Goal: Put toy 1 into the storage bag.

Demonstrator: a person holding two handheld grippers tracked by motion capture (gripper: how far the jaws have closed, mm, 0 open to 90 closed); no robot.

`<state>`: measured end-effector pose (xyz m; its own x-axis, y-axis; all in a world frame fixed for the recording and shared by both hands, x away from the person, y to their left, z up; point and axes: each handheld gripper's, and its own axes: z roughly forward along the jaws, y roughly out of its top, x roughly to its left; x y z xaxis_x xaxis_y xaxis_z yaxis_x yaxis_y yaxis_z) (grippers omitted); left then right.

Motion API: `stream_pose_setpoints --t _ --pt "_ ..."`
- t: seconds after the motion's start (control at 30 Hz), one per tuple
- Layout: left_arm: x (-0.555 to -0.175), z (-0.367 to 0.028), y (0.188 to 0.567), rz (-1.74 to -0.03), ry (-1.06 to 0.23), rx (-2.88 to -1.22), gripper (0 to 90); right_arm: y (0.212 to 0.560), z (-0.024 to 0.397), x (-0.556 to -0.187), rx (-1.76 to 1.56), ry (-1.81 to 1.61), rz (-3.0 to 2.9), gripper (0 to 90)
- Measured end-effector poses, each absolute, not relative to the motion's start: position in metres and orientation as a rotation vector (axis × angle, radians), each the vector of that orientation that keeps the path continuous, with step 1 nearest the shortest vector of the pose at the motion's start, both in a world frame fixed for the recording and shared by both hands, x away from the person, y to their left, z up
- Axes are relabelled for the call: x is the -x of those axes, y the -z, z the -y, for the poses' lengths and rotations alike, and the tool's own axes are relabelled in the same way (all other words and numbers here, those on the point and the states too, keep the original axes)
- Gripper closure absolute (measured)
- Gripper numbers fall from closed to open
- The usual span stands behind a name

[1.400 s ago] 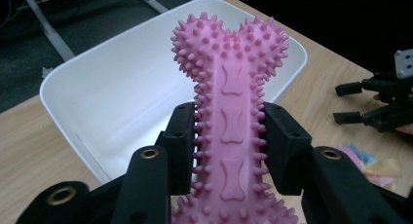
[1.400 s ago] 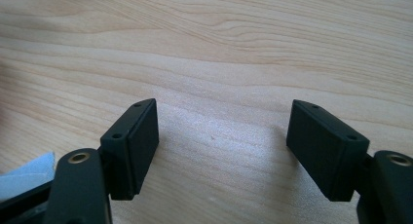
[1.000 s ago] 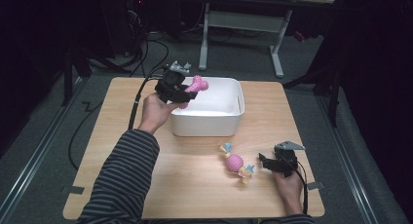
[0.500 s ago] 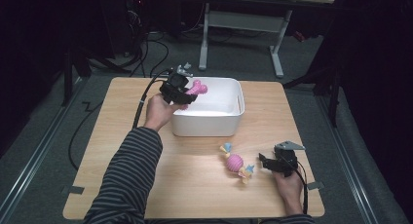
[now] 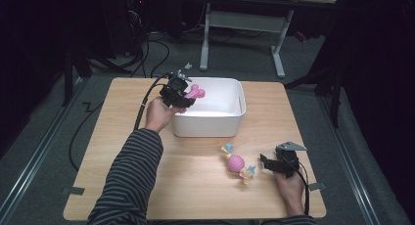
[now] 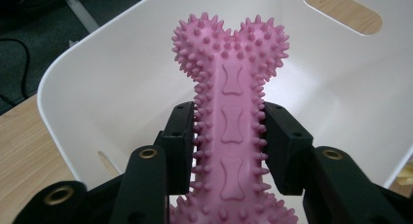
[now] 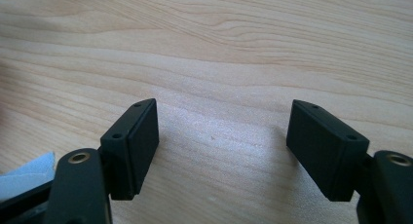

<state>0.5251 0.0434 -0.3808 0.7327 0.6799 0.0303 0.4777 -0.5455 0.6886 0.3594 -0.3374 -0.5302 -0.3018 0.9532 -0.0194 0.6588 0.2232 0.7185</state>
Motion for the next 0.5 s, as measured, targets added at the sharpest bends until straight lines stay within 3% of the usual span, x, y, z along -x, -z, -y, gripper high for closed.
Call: stream_pose_setpoints --t 0.5 --pt "-0.5257 -0.042 0.39 -0.868 -0.393 -2.302 58.1 0.5302 0.3375 -0.3594 -1.482 -0.848 -2.041 28.0"
